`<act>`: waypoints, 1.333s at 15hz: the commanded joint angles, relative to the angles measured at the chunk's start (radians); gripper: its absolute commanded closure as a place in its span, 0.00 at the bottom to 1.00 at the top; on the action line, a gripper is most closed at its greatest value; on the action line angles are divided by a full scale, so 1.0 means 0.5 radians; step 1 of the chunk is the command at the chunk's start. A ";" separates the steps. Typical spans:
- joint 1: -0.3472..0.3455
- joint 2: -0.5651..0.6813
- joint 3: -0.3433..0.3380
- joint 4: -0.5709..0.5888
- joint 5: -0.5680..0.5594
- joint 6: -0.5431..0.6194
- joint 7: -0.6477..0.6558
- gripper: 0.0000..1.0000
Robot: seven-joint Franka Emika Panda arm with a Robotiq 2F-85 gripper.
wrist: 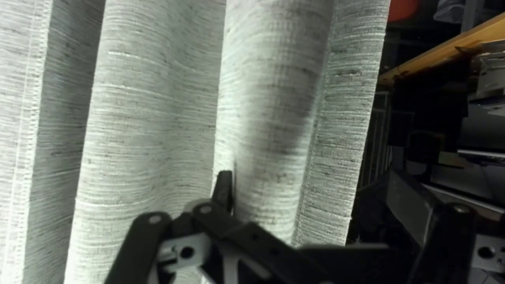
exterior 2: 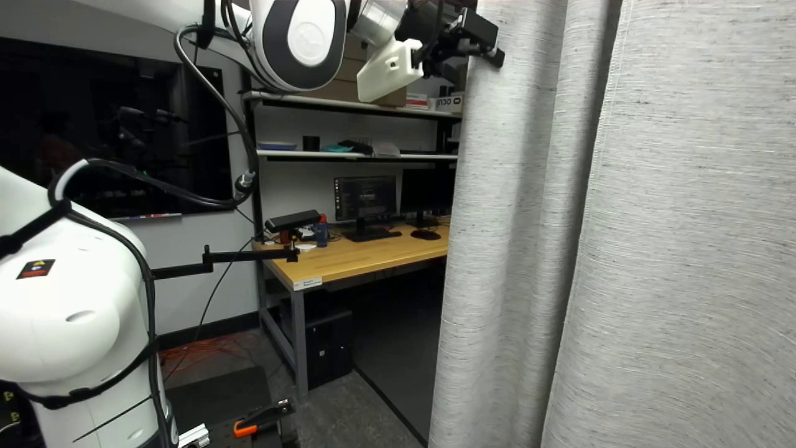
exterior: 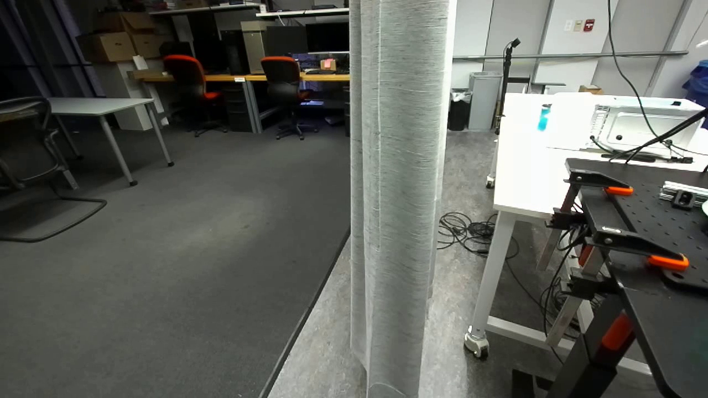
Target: Draw the curtain to the right
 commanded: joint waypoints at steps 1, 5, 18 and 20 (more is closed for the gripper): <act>0.006 0.131 -0.018 0.055 -0.076 0.198 0.061 0.00; -0.028 0.279 -0.002 0.118 -0.083 0.351 0.077 0.00; -0.209 0.604 0.054 0.355 -0.114 0.562 0.068 0.89; -0.228 0.612 0.032 0.390 -0.126 0.526 0.068 1.00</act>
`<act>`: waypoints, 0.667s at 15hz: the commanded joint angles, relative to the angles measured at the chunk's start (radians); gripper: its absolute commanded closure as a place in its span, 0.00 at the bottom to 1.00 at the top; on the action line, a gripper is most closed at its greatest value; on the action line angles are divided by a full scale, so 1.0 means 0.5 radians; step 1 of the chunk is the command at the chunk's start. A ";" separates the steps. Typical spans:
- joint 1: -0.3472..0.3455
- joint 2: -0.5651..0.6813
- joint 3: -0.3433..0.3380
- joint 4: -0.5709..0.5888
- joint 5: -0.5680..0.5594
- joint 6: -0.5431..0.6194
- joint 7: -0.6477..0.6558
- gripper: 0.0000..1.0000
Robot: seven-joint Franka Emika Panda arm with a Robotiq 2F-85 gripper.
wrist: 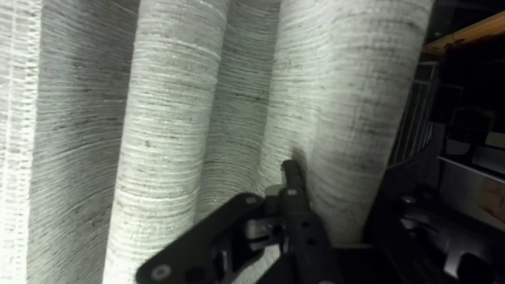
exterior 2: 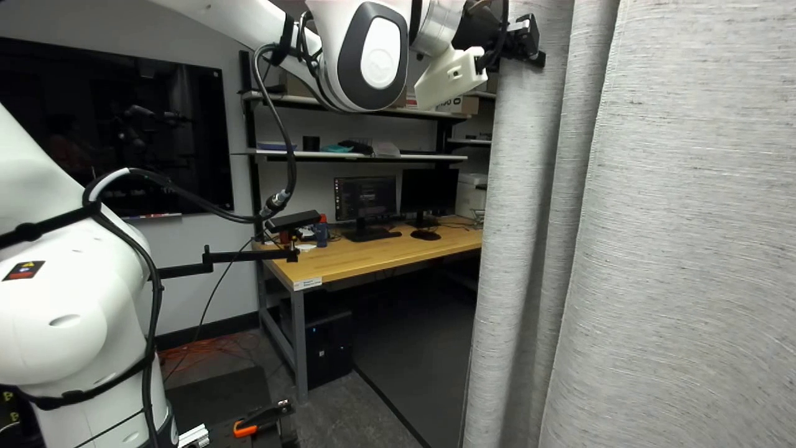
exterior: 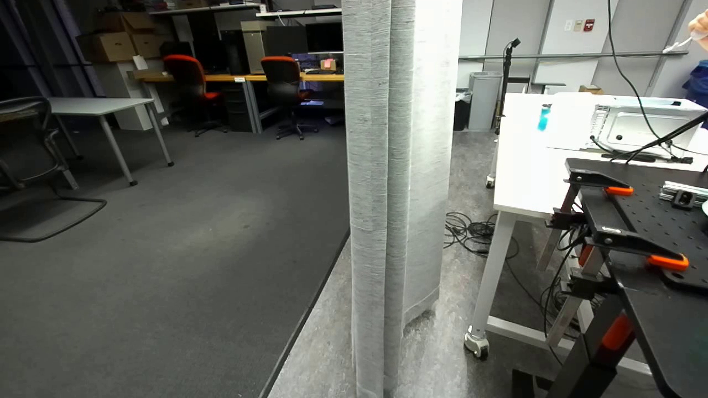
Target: Draw the curtain to the right
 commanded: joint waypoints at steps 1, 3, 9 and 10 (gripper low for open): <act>-0.091 0.065 -0.005 0.107 -0.075 -0.001 0.066 1.00; -0.156 0.089 -0.022 0.149 -0.060 -0.022 0.071 1.00; -0.394 0.144 -0.239 0.282 0.032 -0.135 0.152 0.99; -0.430 0.150 -0.311 0.308 0.042 -0.171 0.178 0.99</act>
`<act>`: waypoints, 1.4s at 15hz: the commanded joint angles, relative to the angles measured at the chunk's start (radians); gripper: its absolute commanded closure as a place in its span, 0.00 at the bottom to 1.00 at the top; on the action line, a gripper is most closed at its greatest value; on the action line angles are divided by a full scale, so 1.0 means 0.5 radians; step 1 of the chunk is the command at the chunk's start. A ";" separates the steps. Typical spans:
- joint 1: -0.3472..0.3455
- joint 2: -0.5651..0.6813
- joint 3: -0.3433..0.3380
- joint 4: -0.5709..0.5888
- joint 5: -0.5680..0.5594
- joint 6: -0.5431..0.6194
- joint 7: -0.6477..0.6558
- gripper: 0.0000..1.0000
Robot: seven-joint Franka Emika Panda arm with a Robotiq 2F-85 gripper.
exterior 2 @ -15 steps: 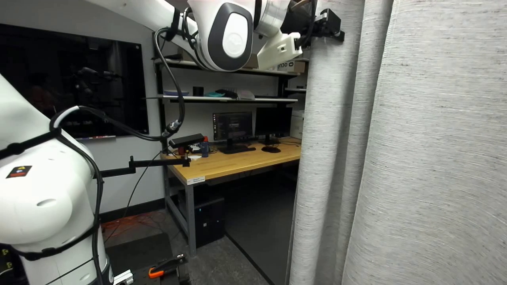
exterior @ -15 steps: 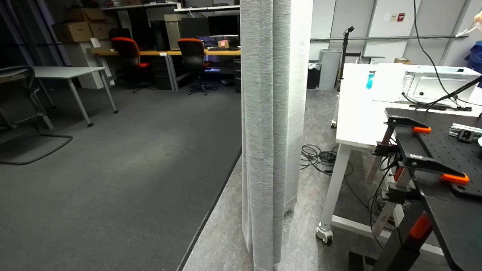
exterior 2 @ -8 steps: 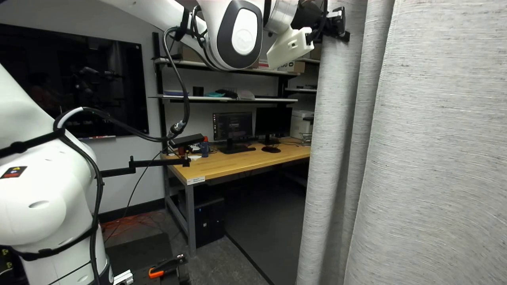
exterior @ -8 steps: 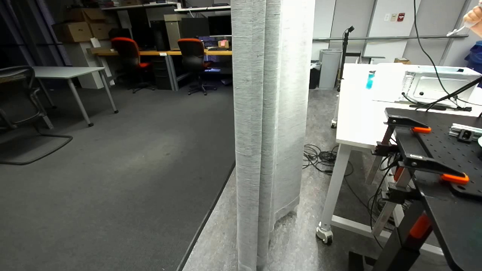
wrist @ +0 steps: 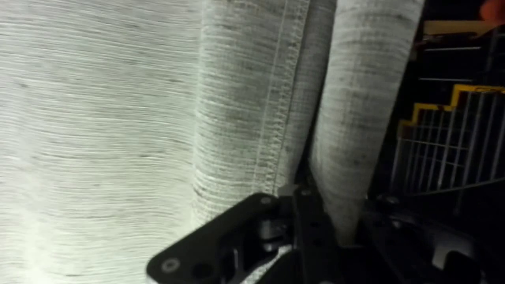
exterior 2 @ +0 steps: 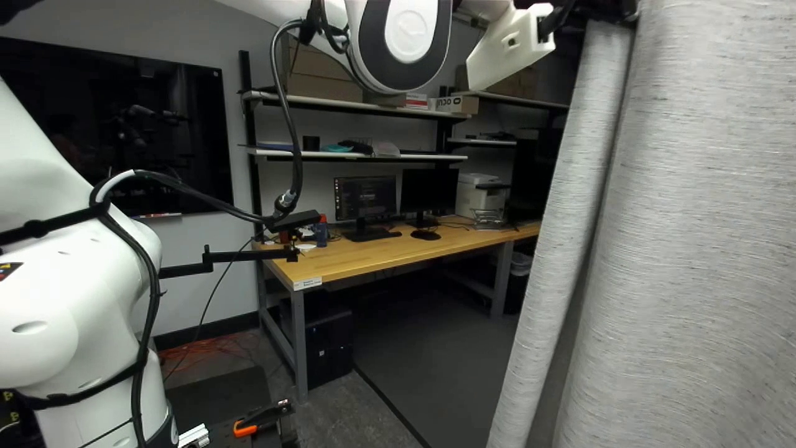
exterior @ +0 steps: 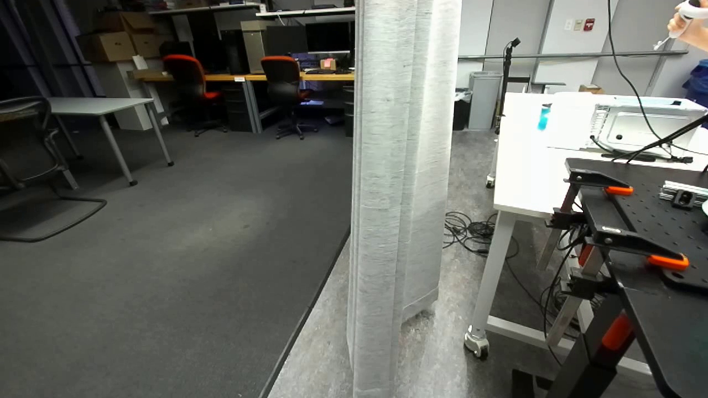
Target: Draw the curtain to the right
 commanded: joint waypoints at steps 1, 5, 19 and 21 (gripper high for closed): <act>-0.146 0.060 -0.189 0.164 0.016 -0.132 0.127 0.99; -0.282 0.090 -0.402 0.248 0.052 -0.156 0.205 0.99; -0.187 0.028 -0.679 0.254 0.177 -0.118 0.302 0.99; -0.192 -0.008 -0.599 0.205 0.146 -0.098 0.311 0.99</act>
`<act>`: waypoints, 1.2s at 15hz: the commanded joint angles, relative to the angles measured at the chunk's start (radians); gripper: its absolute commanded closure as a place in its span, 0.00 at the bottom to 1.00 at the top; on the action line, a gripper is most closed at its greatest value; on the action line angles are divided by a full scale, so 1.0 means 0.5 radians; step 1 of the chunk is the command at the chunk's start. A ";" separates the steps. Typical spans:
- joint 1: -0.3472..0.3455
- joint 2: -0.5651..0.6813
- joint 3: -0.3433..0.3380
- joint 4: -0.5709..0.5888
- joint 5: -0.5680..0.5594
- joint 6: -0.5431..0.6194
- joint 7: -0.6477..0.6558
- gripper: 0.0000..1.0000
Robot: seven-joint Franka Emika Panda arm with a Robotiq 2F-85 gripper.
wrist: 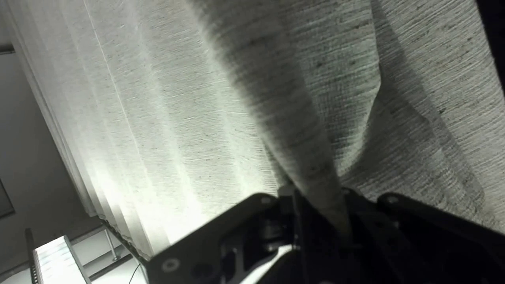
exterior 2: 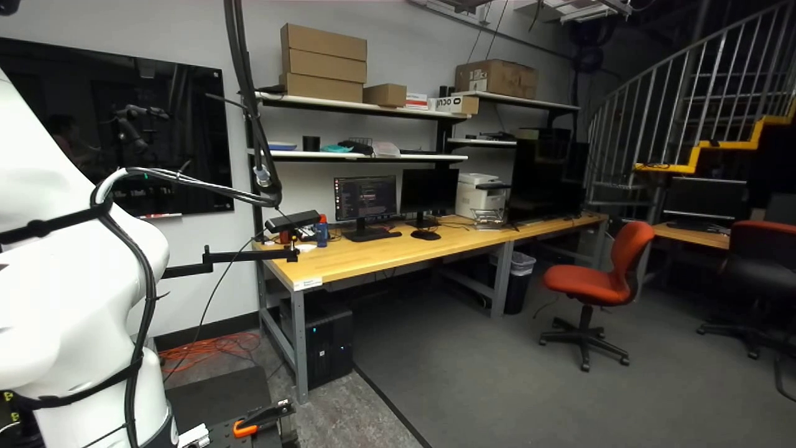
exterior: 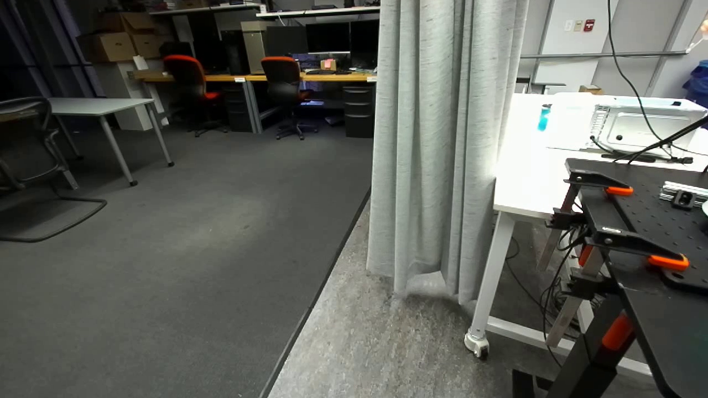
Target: Draw the curtain to the right
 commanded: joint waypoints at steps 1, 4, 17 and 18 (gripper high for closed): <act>0.004 -0.045 0.060 -0.141 -0.011 -0.007 0.030 0.99; 0.121 -0.153 0.126 -0.280 -0.002 -0.021 0.003 0.99; 0.423 -0.556 0.376 -0.876 -0.019 -0.083 0.050 0.99; 0.423 -0.557 0.404 -0.890 -0.014 -0.102 0.058 0.99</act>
